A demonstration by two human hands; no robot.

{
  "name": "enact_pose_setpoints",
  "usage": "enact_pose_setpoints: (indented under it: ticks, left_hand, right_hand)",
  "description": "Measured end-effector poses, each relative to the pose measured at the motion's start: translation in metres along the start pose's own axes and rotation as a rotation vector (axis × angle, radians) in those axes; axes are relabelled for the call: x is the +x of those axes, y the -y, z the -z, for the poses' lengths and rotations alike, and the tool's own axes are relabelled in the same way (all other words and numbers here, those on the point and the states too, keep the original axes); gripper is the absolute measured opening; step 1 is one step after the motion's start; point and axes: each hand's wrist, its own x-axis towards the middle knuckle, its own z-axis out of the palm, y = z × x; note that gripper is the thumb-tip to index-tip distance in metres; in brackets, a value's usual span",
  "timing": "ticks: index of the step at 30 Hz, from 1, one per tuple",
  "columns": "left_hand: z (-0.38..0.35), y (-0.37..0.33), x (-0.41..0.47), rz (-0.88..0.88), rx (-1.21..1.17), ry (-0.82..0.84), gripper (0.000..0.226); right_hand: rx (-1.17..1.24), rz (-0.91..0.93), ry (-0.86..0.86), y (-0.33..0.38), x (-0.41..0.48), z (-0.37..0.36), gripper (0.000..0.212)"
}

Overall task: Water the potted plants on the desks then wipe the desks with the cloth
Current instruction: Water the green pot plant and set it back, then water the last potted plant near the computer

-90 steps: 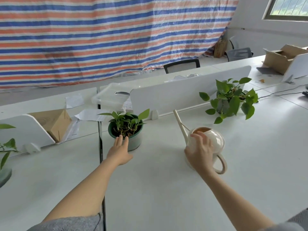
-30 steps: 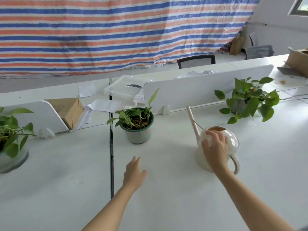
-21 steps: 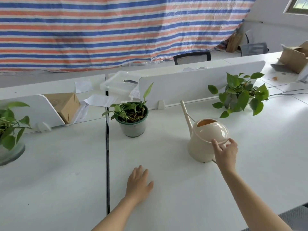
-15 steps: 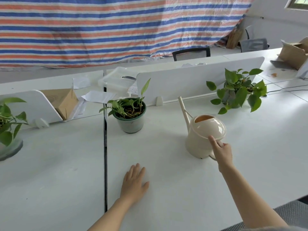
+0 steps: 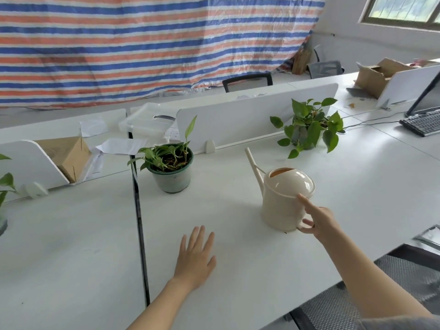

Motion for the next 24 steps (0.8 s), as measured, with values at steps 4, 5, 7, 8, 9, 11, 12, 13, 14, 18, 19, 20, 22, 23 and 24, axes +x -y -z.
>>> enact_pose_setpoints:
  ticks: [4, 5, 7, 8, 9, 11, 12, 13, 14, 18, 19, 20, 22, 23, 24]
  left_hand:
    - [0.016, -0.019, -0.002, -0.160, 0.023, -0.174, 0.056]
    - [0.019, -0.025, -0.003, -0.191, 0.020, -0.218, 0.056]
    - [0.028, -0.041, -0.003, -0.269, 0.002, -0.272, 0.057]
    - [0.034, -0.048, -0.003, -0.295, -0.012, -0.276, 0.063]
    - [0.038, -0.057, -0.002, -0.327, -0.019, -0.291, 0.072]
    - [0.046, -0.077, 0.001, -0.384, -0.031, -0.324, 0.086]
    - [0.051, -0.089, 0.003, -0.411, -0.042, -0.336, 0.089]
    - [0.057, -0.099, 0.006, -0.430, -0.046, -0.362, 0.091]
    - [0.063, -0.115, 0.009, -0.451, -0.056, -0.386, 0.092]
    - [0.088, -0.170, 0.025, -0.546, -0.088, -0.602, 0.088]
    - [0.094, -0.188, 0.030, -0.582, -0.067, -0.657, 0.085]
    - [0.098, -0.204, 0.035, -0.614, -0.043, -0.694, 0.083]
    - [0.110, -0.236, 0.045, -0.662, 0.027, -0.707, 0.081]
    - [0.114, -0.251, 0.050, -0.671, 0.068, -0.709, 0.080]
    - [0.117, -0.270, 0.058, -0.676, 0.102, -0.721, 0.078]
  right_hand:
    - [0.014, 0.010, -0.025, -0.003, -0.039, 0.034, 0.056]
    - [0.004, 0.009, -0.030, -0.004, -0.051, 0.043, 0.054]
    - [0.004, 0.013, -0.029, -0.005, -0.077, 0.061, 0.048]
    - [0.008, 0.008, -0.023, -0.006, -0.088, 0.070, 0.050]
    - [0.010, -0.001, -0.024, -0.007, -0.098, 0.078, 0.054]
    - [0.023, -0.007, -0.045, -0.013, -0.121, 0.095, 0.054]
    - [0.014, 0.000, -0.050, -0.016, -0.131, 0.105, 0.050]
    - [-0.001, 0.006, -0.050, -0.020, -0.139, 0.113, 0.048]
    - [-0.003, 0.012, -0.062, -0.023, -0.148, 0.126, 0.047]
    - [0.013, 0.023, -0.070, -0.024, -0.171, 0.171, 0.054]
    - [0.012, 0.031, -0.067, -0.024, -0.174, 0.187, 0.066]
    - [0.023, 0.044, -0.060, -0.024, -0.174, 0.203, 0.081]
    - [0.069, 0.068, -0.041, -0.021, -0.171, 0.233, 0.101]
    - [0.087, 0.081, -0.031, -0.019, -0.167, 0.247, 0.101]
    - [0.101, 0.100, -0.026, -0.014, -0.162, 0.266, 0.098]
